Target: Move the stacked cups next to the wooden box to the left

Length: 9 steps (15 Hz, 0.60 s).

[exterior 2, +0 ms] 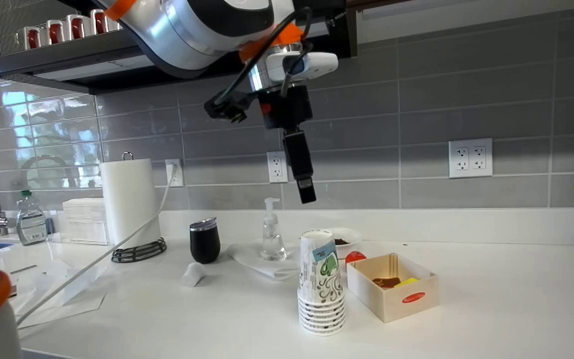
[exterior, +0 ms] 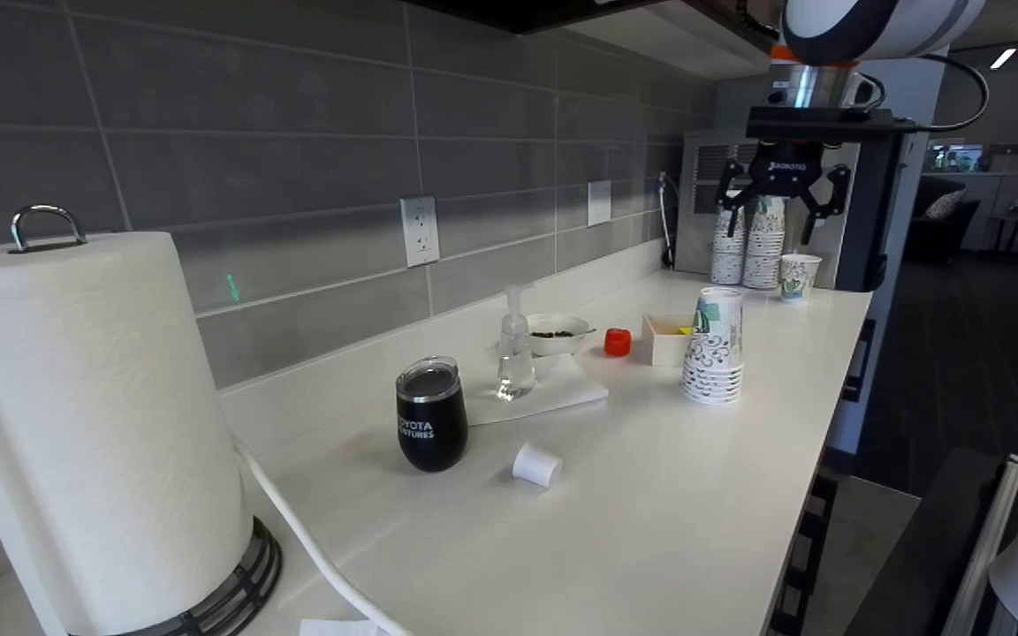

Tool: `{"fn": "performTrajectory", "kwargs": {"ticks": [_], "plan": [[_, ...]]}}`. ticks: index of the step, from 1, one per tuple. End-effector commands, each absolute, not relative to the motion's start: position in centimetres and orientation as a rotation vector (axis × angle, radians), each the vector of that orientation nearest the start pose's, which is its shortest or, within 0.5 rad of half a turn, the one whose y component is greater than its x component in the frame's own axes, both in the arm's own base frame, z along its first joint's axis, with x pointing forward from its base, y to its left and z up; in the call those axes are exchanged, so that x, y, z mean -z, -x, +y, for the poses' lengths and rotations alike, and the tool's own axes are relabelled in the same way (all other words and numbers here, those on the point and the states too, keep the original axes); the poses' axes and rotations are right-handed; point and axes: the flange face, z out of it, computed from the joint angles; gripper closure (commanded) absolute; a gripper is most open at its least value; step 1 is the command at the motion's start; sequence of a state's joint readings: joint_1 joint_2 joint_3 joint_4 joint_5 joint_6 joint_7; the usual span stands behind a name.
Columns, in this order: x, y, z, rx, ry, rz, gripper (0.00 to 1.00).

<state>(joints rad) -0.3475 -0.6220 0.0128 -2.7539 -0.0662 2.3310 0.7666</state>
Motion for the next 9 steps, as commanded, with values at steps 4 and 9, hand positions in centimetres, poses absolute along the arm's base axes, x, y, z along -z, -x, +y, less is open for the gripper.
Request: {"fn": "performTrajectory", "kwargs": {"ticks": [4, 9], "plan": [[-37.8, -36.3, -13.1, 0.357, 2.644, 1.619, 0.00], [-34.6, -37.4, -12.2, 0.292, 2.639, 1.613, 0.00]]}}
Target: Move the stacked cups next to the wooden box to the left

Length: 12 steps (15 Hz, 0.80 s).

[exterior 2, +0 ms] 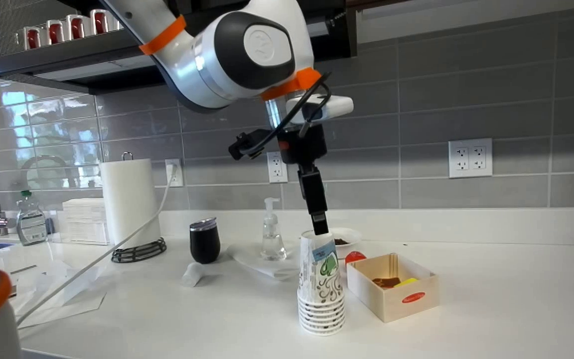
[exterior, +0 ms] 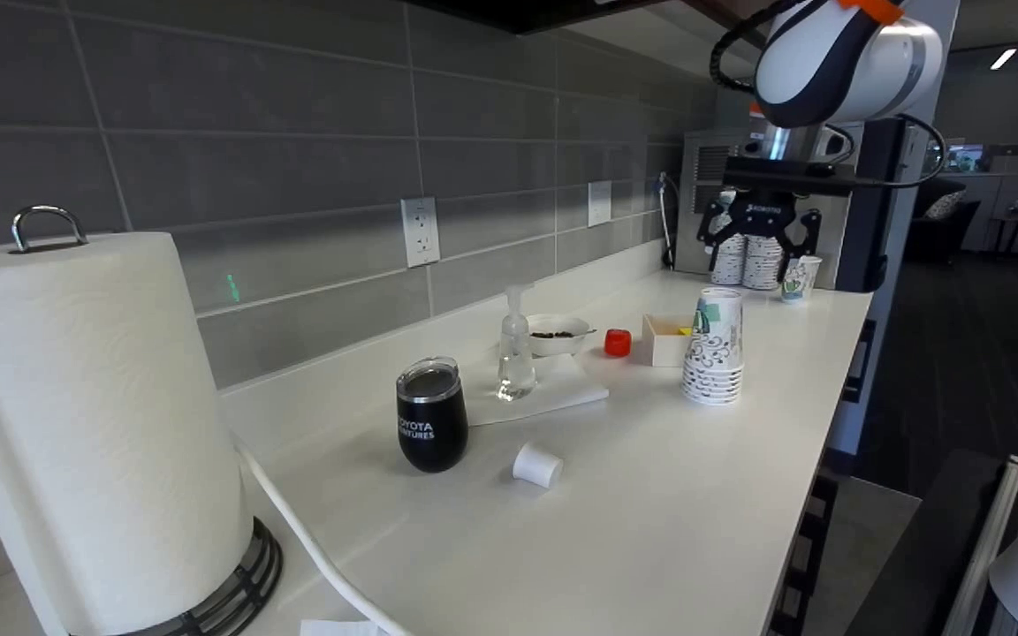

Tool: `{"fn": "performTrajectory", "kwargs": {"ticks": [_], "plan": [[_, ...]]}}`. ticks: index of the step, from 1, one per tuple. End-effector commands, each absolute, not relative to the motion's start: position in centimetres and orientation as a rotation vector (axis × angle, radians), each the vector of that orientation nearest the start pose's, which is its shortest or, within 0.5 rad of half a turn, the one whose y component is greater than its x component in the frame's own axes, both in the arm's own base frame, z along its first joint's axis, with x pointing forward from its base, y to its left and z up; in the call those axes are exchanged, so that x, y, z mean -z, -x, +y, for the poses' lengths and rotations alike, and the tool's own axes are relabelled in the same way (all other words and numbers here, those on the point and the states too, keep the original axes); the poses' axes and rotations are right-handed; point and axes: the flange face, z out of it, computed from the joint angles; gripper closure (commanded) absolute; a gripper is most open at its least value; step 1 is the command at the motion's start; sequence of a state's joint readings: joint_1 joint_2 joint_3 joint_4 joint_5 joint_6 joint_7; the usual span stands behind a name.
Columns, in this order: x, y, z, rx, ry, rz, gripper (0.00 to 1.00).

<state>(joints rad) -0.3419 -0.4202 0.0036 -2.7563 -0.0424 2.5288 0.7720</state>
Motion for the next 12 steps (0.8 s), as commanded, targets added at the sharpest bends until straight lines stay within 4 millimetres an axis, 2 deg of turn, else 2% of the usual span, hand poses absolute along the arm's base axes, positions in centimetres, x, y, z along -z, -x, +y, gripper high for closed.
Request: {"fn": "performTrajectory", "kwargs": {"ticks": [1, 6, 12], "plan": [[-34.2, -37.5, -12.0, 0.286, 2.638, 1.613, 0.00], [-33.4, -38.4, -11.2, 0.321, 2.619, 1.606, 0.00], [-32.6, -38.6, -11.2, 0.317, 2.616, 1.603, 0.00]]}}
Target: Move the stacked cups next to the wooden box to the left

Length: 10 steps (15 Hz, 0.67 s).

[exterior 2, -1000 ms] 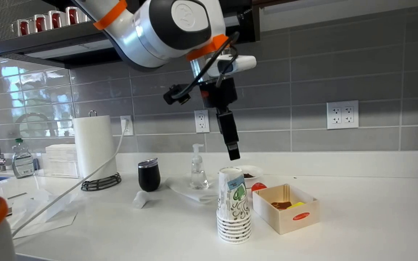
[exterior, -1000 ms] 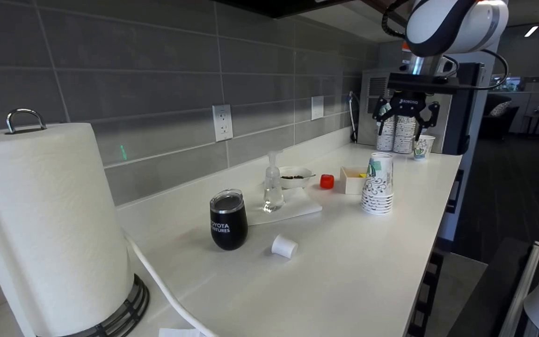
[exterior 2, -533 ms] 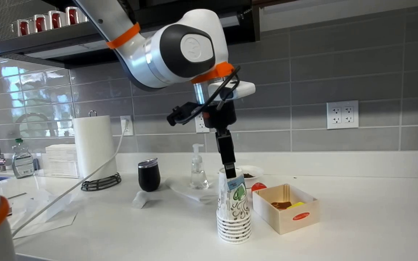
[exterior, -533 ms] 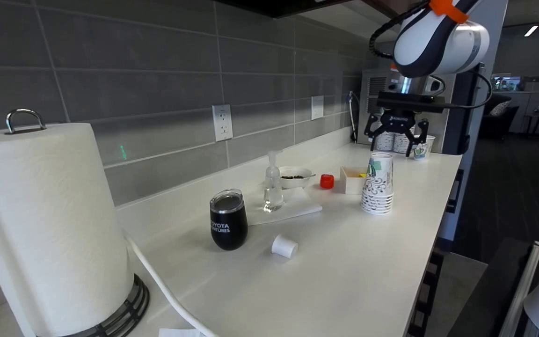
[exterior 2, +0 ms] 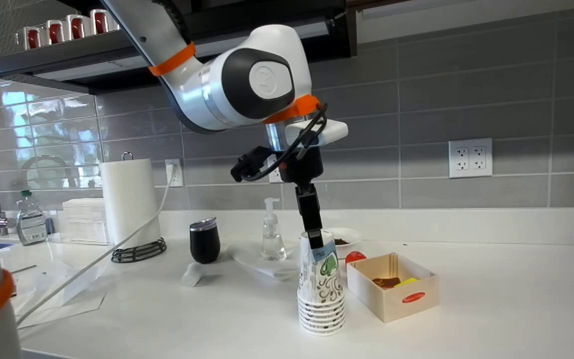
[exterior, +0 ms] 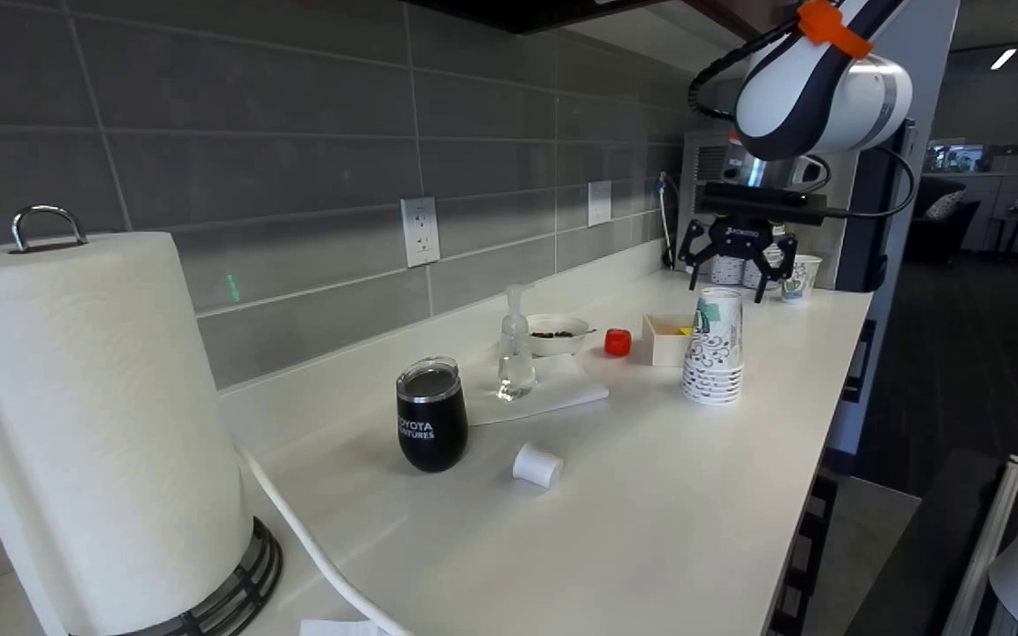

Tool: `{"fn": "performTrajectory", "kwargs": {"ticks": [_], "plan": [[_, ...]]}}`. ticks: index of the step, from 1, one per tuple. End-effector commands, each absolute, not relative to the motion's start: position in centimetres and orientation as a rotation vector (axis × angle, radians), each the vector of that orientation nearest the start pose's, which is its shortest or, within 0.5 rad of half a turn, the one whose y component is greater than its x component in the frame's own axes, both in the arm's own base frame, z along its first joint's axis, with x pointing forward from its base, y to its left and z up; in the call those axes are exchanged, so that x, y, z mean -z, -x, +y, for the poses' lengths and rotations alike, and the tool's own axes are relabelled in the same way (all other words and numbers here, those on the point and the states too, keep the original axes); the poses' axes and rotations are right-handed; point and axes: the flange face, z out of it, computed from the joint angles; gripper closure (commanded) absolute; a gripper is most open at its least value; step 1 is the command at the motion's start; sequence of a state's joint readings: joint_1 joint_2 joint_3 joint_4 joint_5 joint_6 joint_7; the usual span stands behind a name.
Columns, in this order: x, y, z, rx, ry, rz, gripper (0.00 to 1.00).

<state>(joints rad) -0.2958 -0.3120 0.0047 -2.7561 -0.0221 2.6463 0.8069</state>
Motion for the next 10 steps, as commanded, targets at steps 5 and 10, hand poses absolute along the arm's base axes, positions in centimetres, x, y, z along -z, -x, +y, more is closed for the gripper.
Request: {"fn": "performTrajectory", "kwargs": {"ticks": [5, 10], "plan": [[-32.1, -38.8, -11.2, 0.326, 2.615, 1.597, 0.00], [-31.4, -39.2, -11.1, 0.351, 2.619, 1.591, 0.00]]}}
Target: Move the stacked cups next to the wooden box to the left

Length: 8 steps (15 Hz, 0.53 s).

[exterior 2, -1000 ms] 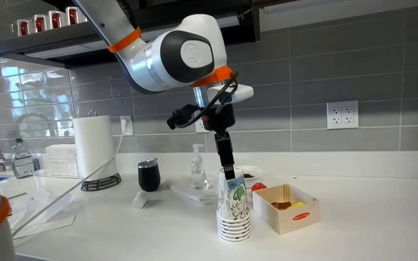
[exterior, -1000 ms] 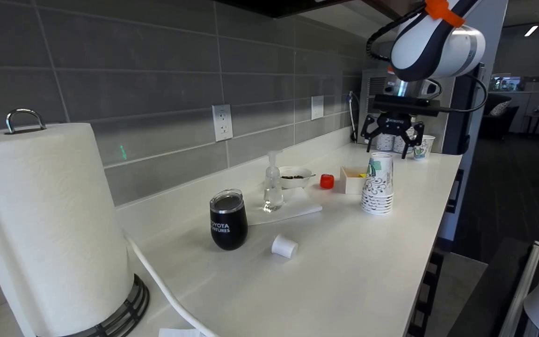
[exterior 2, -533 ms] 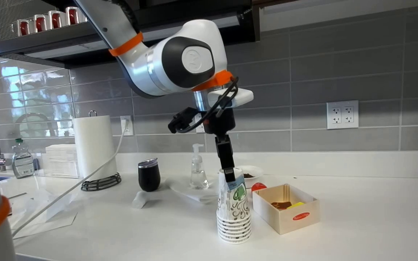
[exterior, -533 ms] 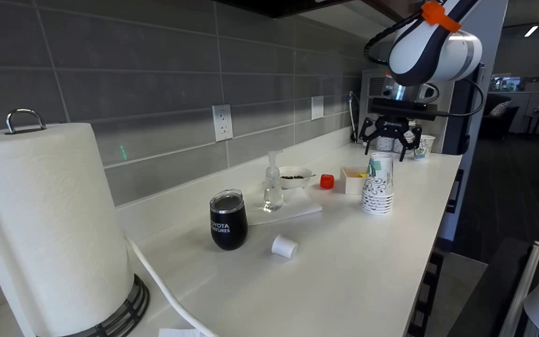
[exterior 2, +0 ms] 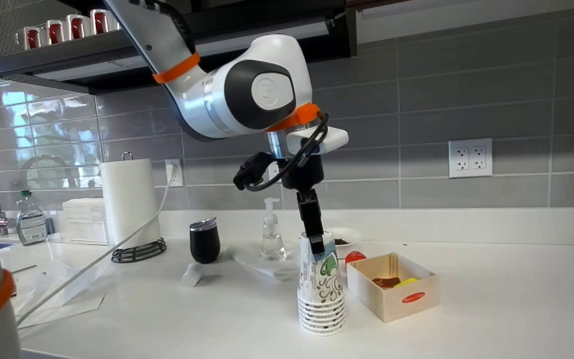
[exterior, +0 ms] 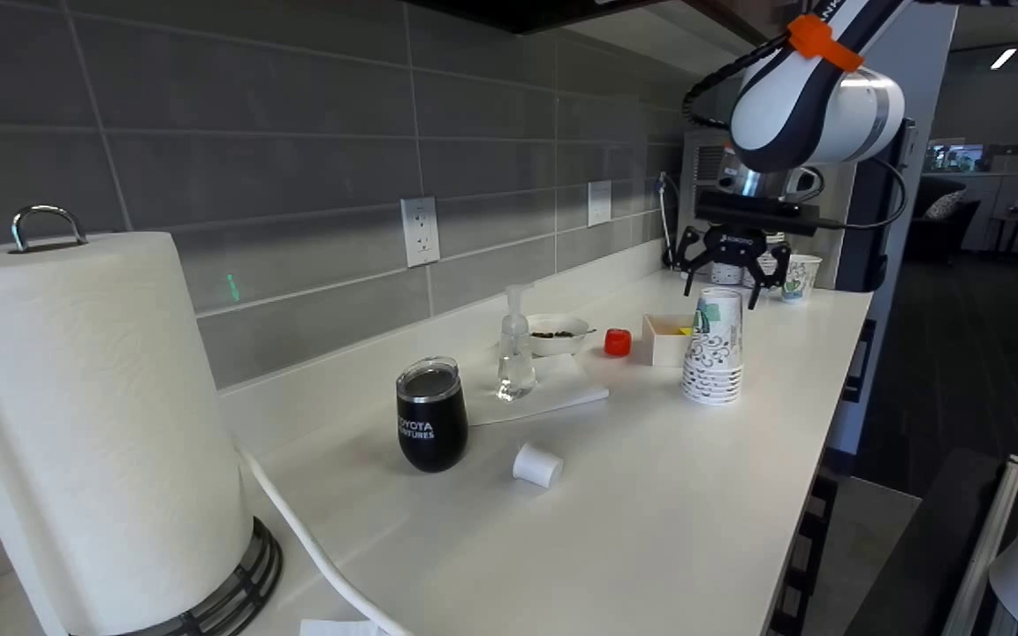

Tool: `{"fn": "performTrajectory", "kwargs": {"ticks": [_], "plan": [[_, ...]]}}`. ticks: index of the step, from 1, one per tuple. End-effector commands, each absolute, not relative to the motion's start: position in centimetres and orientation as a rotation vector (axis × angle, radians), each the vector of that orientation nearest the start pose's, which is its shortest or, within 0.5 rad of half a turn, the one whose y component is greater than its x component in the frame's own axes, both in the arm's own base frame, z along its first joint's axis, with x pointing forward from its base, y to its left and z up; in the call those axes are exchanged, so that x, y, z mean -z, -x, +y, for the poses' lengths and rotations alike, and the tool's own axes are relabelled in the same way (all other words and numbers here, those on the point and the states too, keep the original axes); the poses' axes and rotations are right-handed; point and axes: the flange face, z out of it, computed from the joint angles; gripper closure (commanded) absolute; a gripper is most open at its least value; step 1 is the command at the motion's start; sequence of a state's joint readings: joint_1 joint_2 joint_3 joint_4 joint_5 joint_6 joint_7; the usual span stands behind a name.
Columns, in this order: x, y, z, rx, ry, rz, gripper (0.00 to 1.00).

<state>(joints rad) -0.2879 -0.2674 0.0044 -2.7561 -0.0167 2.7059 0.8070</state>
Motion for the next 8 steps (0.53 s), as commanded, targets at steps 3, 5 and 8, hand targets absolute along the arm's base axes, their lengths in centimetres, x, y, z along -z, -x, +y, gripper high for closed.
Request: {"fn": "performTrajectory", "kwargs": {"ticks": [3, 5, 8], "plan": [[-30.8, -39.3, -11.2, 0.349, 2.622, 1.592, 0.00], [-30.4, -39.3, -11.3, 0.354, 2.626, 1.594, 0.00], [-29.8, -39.4, -11.3, 0.351, 2.622, 1.601, 0.00]]}}
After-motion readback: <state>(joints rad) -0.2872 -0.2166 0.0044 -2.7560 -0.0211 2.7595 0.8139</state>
